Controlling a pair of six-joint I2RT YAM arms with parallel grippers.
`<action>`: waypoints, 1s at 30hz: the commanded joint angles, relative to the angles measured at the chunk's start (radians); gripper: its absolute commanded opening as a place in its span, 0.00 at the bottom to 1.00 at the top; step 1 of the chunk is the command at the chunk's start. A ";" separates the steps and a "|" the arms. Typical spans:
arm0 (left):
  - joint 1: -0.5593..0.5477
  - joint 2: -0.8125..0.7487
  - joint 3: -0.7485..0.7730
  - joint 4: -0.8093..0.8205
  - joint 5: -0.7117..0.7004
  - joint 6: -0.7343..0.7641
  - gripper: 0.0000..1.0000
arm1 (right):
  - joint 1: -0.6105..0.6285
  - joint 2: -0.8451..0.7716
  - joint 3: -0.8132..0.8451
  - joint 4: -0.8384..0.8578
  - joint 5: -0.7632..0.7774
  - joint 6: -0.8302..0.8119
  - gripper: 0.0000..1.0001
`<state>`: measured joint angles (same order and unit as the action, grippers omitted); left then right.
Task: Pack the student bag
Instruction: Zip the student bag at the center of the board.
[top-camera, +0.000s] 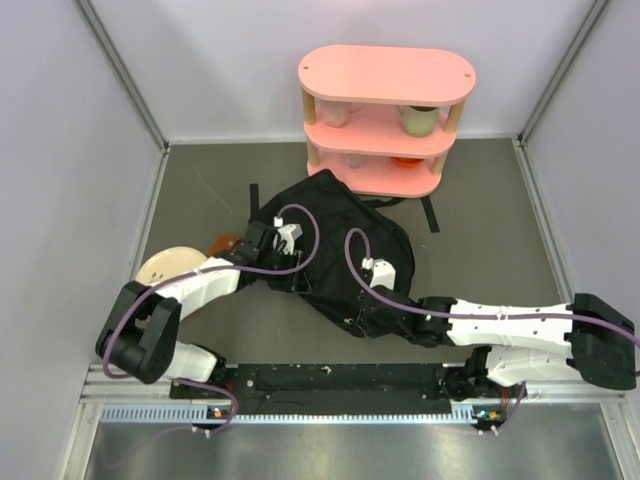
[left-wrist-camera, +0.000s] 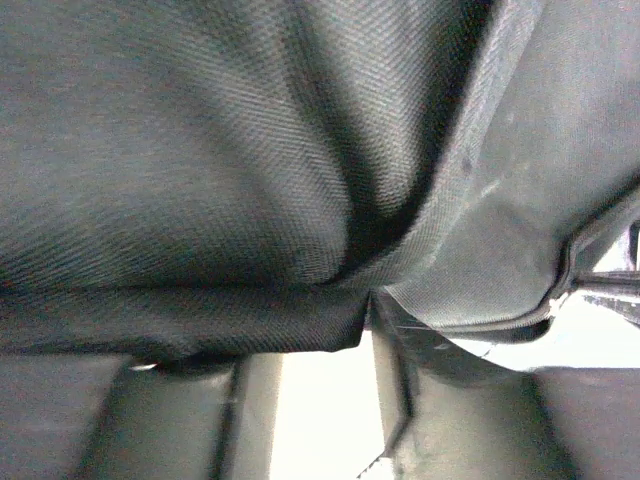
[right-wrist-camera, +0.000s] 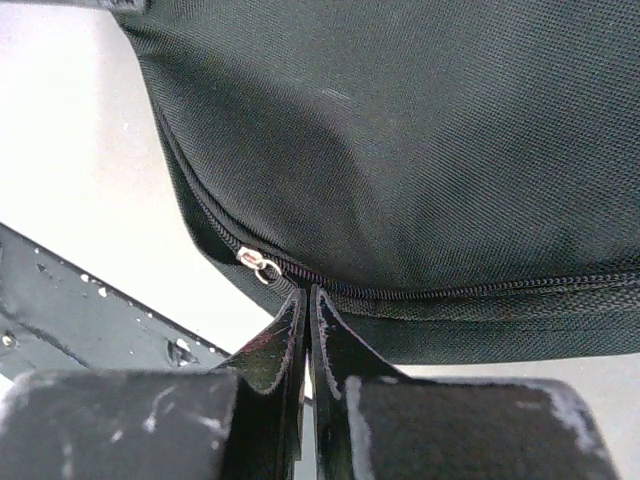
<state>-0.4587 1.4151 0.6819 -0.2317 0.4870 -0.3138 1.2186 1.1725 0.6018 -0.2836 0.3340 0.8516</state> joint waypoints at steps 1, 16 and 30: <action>0.025 -0.099 -0.057 0.149 -0.088 -0.119 0.53 | -0.011 -0.016 -0.008 -0.051 -0.013 -0.033 0.00; 0.009 -0.481 -0.407 0.373 -0.099 -0.496 0.73 | -0.016 -0.057 -0.051 0.104 -0.141 -0.071 0.35; -0.005 -0.455 -0.452 0.528 -0.149 -0.582 0.79 | -0.065 -0.264 0.007 -0.032 0.020 -0.086 0.75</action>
<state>-0.4591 0.9932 0.2028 0.2401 0.3878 -0.8898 1.2049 1.1183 0.5583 -0.2424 0.2337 0.7761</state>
